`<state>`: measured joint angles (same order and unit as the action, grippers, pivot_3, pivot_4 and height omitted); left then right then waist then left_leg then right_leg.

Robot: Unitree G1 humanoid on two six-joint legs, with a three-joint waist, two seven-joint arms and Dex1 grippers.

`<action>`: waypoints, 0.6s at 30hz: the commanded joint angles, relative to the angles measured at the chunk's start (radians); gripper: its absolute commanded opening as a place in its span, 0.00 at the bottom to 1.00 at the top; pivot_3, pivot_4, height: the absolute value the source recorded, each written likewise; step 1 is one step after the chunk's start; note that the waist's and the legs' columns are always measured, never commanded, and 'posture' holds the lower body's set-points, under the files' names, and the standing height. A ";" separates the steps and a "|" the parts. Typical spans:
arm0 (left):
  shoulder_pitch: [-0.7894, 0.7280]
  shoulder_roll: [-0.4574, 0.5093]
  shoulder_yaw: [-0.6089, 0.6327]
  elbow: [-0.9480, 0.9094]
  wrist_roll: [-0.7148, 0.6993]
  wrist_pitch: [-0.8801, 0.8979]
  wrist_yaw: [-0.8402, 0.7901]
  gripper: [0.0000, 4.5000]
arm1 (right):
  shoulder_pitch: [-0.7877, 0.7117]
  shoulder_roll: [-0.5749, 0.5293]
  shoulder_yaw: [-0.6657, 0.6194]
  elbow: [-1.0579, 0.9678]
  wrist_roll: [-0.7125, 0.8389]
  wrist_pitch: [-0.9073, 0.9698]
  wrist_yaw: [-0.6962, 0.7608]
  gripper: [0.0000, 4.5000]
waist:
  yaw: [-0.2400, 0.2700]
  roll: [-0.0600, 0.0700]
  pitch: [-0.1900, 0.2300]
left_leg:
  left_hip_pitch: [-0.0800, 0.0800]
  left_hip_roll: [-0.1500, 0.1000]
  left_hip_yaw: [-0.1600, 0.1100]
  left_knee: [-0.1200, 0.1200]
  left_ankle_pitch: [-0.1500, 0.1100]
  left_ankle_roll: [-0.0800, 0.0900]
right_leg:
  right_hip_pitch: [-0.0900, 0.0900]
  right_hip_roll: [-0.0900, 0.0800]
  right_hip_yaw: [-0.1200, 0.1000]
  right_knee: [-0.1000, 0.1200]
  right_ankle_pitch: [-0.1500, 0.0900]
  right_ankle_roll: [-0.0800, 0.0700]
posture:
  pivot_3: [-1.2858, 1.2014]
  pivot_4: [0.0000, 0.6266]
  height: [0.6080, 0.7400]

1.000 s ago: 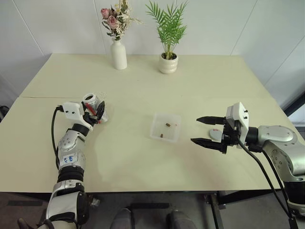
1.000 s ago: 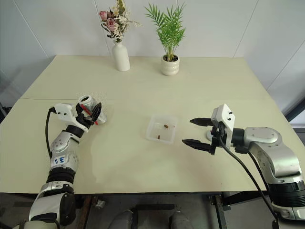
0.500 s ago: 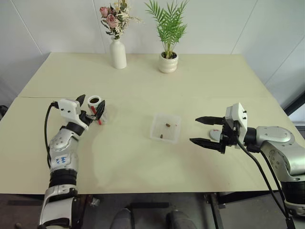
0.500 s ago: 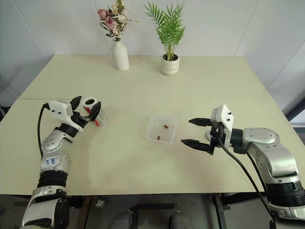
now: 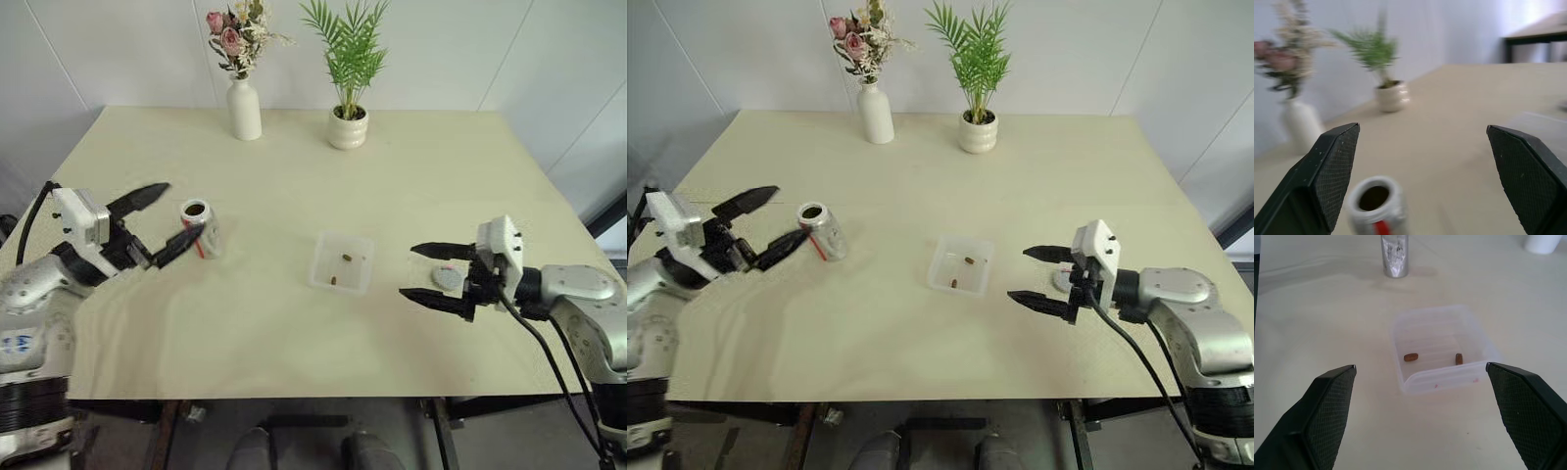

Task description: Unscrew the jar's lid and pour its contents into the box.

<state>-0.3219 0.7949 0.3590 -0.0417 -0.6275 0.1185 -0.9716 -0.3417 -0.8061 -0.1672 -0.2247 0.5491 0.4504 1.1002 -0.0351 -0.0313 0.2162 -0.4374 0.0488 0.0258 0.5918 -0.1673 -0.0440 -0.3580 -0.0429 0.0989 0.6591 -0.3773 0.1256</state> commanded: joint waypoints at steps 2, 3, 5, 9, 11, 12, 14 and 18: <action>0.060 0.061 -0.052 -0.091 -0.023 0.053 -0.152 0.99 | 0.024 -0.029 -0.086 -0.058 0.018 -0.053 0.000 1.00 | -0.001 0.001 -0.001 | 0.001 0.000 0.000 -0.002 0.000 0.000 | 0.000 0.000 0.000 0.000 -0.001 -0.001 | 0.52 0.24 1.00; 0.074 0.062 -0.056 -0.085 -0.008 0.039 -0.172 0.99 | 0.037 -0.030 -0.095 -0.080 0.023 -0.049 -0.006 1.00 | -0.002 0.001 -0.001 | 0.001 0.000 0.000 -0.002 0.000 0.000 | 0.000 0.000 0.000 0.000 -0.001 -0.002 | 0.52 0.24 1.00; 0.105 0.063 -0.063 -0.089 0.002 0.042 -0.194 0.99 | 0.070 -0.036 -0.117 -0.117 0.029 -0.052 -0.006 1.00 | -0.002 0.001 -0.001 | 0.001 0.001 0.000 -0.002 0.000 0.000 | 0.000 0.000 -0.001 0.000 -0.001 -0.003 | 0.52 0.24 1.00; 0.134 0.051 -0.052 -0.086 0.017 0.026 -0.198 0.99 | 0.120 -0.069 -0.134 -0.143 0.032 -0.055 0.024 1.00 | -0.006 0.001 -0.001 | 0.000 0.001 0.000 -0.002 -0.001 0.000 | -0.002 0.000 0.000 -0.001 -0.002 -0.003 | 0.52 0.24 1.00; 0.152 0.052 -0.044 -0.072 0.030 0.001 -0.211 0.99 | 0.140 -0.090 -0.132 -0.161 0.059 -0.019 0.037 1.00 | -0.010 0.001 -0.001 | 0.000 0.001 0.000 -0.003 -0.001 0.000 | -0.001 0.000 0.000 -0.001 -0.002 -0.003 | 0.52 0.24 1.00; 0.155 0.048 -0.046 -0.067 0.036 -0.009 -0.210 0.99 | 0.149 -0.094 -0.130 -0.159 0.060 -0.021 0.043 1.00 | -0.012 0.001 -0.001 | 0.000 0.001 0.000 -0.003 -0.001 0.000 | -0.002 0.000 0.000 -0.001 -0.002 -0.003 | 0.52 0.24 1.00; 0.154 0.039 -0.037 -0.048 0.038 -0.017 -0.199 0.99 | 0.165 -0.094 -0.121 -0.167 0.060 -0.023 0.041 1.00 | -0.015 0.001 -0.001 | 0.000 0.001 0.000 -0.003 -0.001 0.000 | -0.001 0.000 -0.001 -0.001 -0.002 -0.003 | 0.52 0.24 1.00; 0.168 0.038 -0.026 -0.046 0.031 0.008 -0.187 0.99 | 0.156 -0.058 -0.106 -0.171 0.035 -0.055 -0.011 1.00 | -0.021 0.001 -0.001 | 0.000 0.001 0.000 -0.002 -0.001 0.000 | -0.001 0.000 0.000 -0.001 -0.002 -0.003 | 0.52 0.24 1.00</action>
